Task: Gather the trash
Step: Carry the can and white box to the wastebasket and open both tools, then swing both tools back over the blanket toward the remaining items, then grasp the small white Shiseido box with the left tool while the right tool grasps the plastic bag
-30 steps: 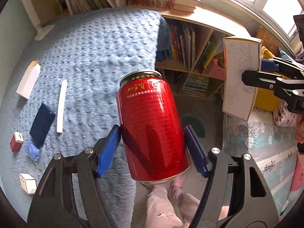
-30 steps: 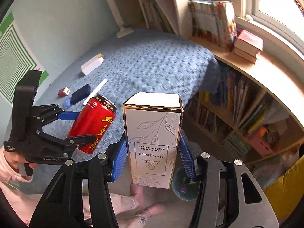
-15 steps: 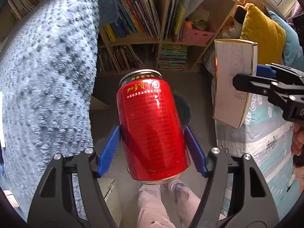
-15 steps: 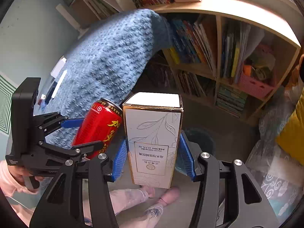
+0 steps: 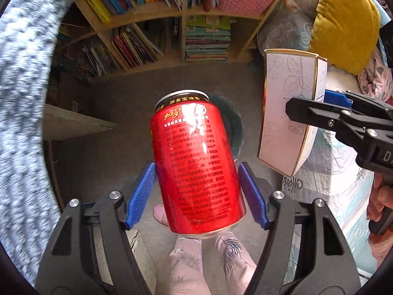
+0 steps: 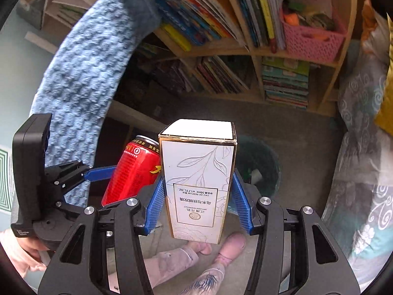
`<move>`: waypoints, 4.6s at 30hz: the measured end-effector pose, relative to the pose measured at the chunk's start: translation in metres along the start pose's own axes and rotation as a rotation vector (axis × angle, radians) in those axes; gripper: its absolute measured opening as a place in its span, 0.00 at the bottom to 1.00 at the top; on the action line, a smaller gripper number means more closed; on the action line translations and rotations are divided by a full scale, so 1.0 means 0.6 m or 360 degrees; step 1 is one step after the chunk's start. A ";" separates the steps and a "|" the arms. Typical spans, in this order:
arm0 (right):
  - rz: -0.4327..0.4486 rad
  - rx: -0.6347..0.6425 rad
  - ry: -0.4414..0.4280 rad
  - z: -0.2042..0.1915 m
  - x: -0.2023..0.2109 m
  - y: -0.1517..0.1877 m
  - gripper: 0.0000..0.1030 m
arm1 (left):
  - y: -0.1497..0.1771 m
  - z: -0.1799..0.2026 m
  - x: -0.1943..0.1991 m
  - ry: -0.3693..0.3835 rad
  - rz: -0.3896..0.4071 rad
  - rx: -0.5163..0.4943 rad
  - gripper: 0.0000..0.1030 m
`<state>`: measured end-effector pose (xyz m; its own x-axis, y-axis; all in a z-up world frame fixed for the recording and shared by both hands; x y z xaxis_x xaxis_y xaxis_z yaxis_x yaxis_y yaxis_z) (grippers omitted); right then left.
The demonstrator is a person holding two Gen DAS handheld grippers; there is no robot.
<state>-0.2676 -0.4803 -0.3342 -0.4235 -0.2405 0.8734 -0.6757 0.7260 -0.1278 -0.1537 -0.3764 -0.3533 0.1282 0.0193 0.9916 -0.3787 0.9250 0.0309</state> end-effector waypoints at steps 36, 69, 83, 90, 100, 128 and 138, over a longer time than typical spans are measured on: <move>0.0038 -0.0127 -0.0064 0.053 0.063 0.031 0.70 | -0.012 0.047 0.006 -0.0115 -0.0012 -0.0124 0.84; 0.0047 0.1047 -0.0379 -0.543 0.272 -0.043 0.86 | 0.263 -0.256 0.469 -0.0390 0.0487 0.0626 0.94; -0.0198 0.1507 -0.0503 -0.793 0.154 -0.019 0.86 | 0.458 -0.449 0.497 -0.0473 0.0514 0.1188 0.94; -0.0320 0.1695 -0.0490 -0.875 0.091 0.012 0.86 | 0.548 -0.517 0.484 -0.0509 0.0450 0.1378 0.94; -0.0477 0.1868 -0.0462 -0.947 0.017 0.042 0.86 | 0.591 -0.585 0.462 -0.0524 0.0383 0.1455 0.94; -0.0742 0.2158 -0.0268 -1.037 -0.165 0.087 0.73 | 0.583 -0.663 0.372 -0.0295 0.0364 0.1200 0.84; -0.0697 0.2424 -0.0095 -1.051 -0.197 0.122 0.48 | 0.581 -0.675 0.347 -0.0218 0.0335 0.1135 0.58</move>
<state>0.1134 0.0078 -0.1507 -0.0388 -0.2996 0.9533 -0.6778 -0.6931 -0.2454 0.1121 0.1037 -0.1867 -0.1101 0.0779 0.9909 -0.8898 0.4364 -0.1332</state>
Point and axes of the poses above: each gripper's, at about its wrist camera, not at the fingertips, and x roughly against the way its jaws point, z to its right, y to its underside, the point moved 5 cm from there along -x, roughly the way its jaws point, and after that the axes turned 6 degrees about -z, right-handed, at the moved point
